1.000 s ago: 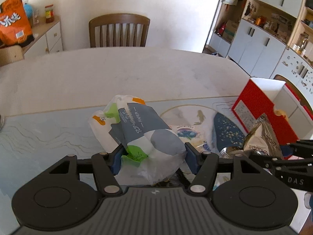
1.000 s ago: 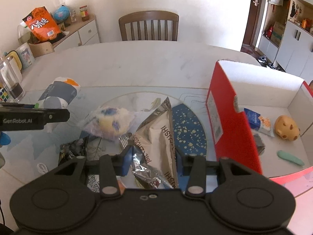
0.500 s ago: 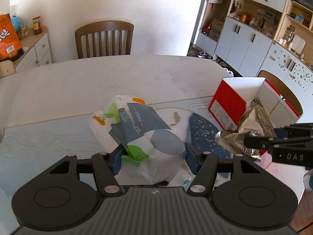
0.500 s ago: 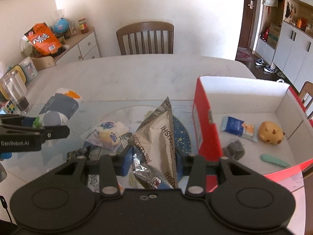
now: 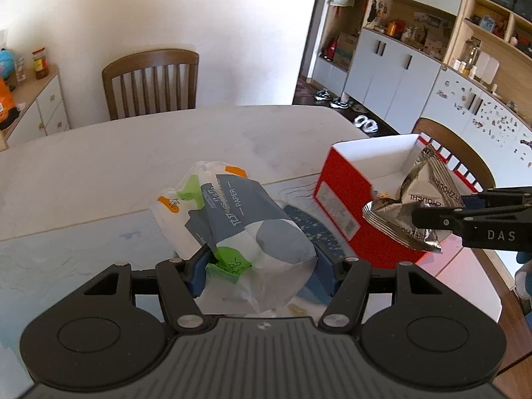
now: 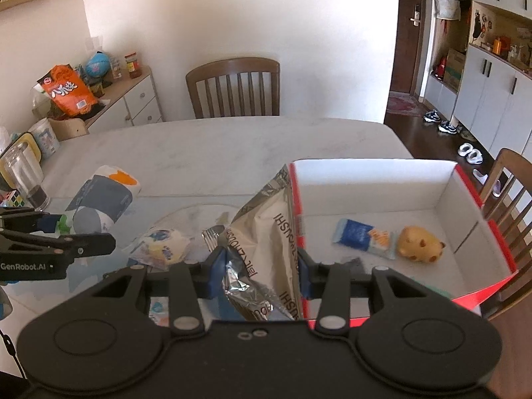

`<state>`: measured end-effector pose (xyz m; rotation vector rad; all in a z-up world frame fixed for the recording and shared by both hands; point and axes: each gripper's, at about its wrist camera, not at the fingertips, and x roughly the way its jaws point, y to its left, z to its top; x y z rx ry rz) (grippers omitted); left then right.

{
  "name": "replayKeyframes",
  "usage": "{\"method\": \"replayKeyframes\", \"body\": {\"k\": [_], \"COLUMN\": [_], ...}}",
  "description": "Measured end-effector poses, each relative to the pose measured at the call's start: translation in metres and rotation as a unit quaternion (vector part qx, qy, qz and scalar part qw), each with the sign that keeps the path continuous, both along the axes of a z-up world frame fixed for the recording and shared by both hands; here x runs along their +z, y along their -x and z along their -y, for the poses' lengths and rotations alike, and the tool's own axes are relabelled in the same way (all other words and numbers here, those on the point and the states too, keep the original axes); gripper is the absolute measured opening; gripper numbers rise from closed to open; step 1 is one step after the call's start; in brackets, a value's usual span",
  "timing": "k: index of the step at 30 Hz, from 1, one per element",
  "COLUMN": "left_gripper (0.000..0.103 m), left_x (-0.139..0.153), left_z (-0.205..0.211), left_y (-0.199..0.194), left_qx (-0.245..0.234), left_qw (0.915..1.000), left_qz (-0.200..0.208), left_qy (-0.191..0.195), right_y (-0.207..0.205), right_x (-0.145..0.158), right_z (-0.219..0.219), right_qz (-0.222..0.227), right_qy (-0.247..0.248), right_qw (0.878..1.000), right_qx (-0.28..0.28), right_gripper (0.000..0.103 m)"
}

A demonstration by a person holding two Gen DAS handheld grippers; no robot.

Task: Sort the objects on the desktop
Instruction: 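Lift and carry the bread bag and silver chip bag with both tools over the shoebox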

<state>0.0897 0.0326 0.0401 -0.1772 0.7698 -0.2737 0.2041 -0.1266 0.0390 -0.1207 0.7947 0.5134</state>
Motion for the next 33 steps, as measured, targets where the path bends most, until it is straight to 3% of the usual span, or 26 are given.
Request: {"method": "replayKeyframes", "body": {"k": [16, 33], "left_gripper": [0.062, 0.062], "left_x": [0.010, 0.026], "left_z": [0.072, 0.166], "left_y": [-0.015, -0.052], "left_qx": [-0.034, -0.101], "left_qw": [0.9994, 0.9940], "left_qz": [0.005, 0.026], "left_qy": [-0.010, -0.034], "right_y": [-0.026, -0.063], "right_x": [-0.001, -0.016], "right_z": [0.067, 0.129], "right_qz": [0.006, 0.002], "right_qy": [0.003, 0.015], "right_qw": [1.000, 0.998], "right_qx": [-0.030, -0.064], "right_gripper": [0.042, 0.043]}}
